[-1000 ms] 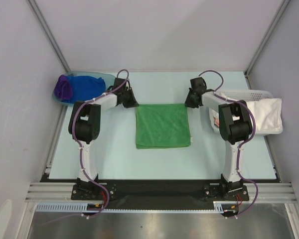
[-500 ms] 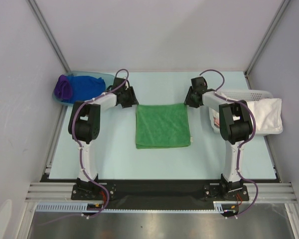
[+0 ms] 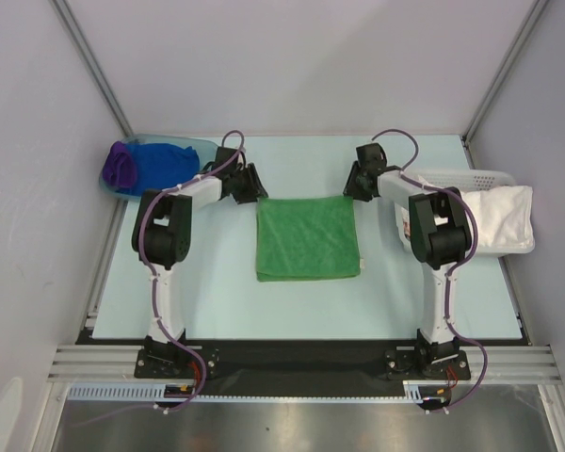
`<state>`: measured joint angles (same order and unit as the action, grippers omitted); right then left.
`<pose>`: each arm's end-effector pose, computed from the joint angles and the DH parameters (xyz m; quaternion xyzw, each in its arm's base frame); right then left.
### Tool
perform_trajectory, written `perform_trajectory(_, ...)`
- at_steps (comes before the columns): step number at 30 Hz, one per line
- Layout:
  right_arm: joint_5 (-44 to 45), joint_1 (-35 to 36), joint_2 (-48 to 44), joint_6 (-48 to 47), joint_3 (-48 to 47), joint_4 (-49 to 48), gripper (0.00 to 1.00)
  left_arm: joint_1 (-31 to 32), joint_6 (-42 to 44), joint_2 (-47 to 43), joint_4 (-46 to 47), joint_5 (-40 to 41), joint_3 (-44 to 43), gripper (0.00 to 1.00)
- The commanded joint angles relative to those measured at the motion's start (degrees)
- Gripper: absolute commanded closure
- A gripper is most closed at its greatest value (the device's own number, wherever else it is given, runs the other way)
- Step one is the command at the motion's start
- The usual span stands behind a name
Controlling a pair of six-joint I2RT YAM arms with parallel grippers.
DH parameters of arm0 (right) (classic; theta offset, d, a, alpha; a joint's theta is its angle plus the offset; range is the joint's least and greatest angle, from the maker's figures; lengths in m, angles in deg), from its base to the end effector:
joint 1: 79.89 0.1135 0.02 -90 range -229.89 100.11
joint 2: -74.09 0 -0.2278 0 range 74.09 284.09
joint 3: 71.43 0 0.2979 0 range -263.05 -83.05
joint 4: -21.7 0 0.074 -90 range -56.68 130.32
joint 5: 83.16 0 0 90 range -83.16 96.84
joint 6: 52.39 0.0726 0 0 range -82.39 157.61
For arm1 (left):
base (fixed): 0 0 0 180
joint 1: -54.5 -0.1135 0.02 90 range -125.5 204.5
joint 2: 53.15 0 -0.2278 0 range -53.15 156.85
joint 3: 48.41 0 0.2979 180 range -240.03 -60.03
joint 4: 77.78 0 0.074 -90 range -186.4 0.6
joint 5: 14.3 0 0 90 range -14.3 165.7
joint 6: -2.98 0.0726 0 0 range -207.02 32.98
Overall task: Fold and stack the towels
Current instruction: Fold the towel
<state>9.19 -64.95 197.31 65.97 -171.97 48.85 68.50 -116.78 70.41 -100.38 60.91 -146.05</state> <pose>0.4976 0.1297 0.0772 0.1167 0.9317 0.1088 0.3262 0.4898 -0.1412 0.0651 -0.0820 0.9249 -0.2426 0.2810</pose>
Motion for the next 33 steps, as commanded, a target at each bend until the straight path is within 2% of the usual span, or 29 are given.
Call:
perform_trajectory(1, 0.64, 0.79, 0.18, -1.29, -1.6, 0.46, 0.6, -0.29, -0.83, 0.8, 0.34, -2.52, -0.12, 0.51)
perform_trajectory(6, 1.08, 1.23, 0.35, -1.2, -1.77, 1.17, 0.62, -0.29, -1.0, 1.15, 1.67, -3.67, 0.59, 0.57)
perform_trajectory(10, 2.04, 1.41, -0.43, -1.55, -0.99, 1.44, 0.63, -0.29, -0.83, 1.5, 1.93, -3.85, 0.42, 0.67)
perform_trajectory(11, 2.22, 1.32, -0.44, -1.81, -1.07, 1.17, 0.63, -0.29, -0.74, 1.59, 1.84, -3.76, 0.33, 0.72)
perform_trajectory(13, 2.13, 1.06, 0.0, -1.82, -1.77, 1.87, 0.68, -0.29, -0.48, 1.59, 1.76, -3.85, -0.37, 0.82)
perform_trajectory(18, 1.96, 0.53, -0.17, -2.25, -1.78, 0.65, 0.75, -0.29, -0.04, 1.24, 3.33, -4.19, -0.91, 0.95)
perform_trajectory(20, 1.87, 0.35, -0.35, -2.43, -1.95, 0.03, 0.82, -0.29, -0.04, 1.15, 4.47, -4.37, -1.26, 1.0)
perform_trajectory(25, 0.11, -0.96, -0.61, -2.17, -2.74, -1.64, 0.96, -0.38, 0.4, 0.71, 6.15, -3.85, -3.01, 1.0)
perform_trajectory(33, -0.06, -1.58, -4.48, -2.78, -0.55, -7.09, 0.98, -0.46, 4.09, -2.1, 8.52, 0.54, -3.01, 1.0)
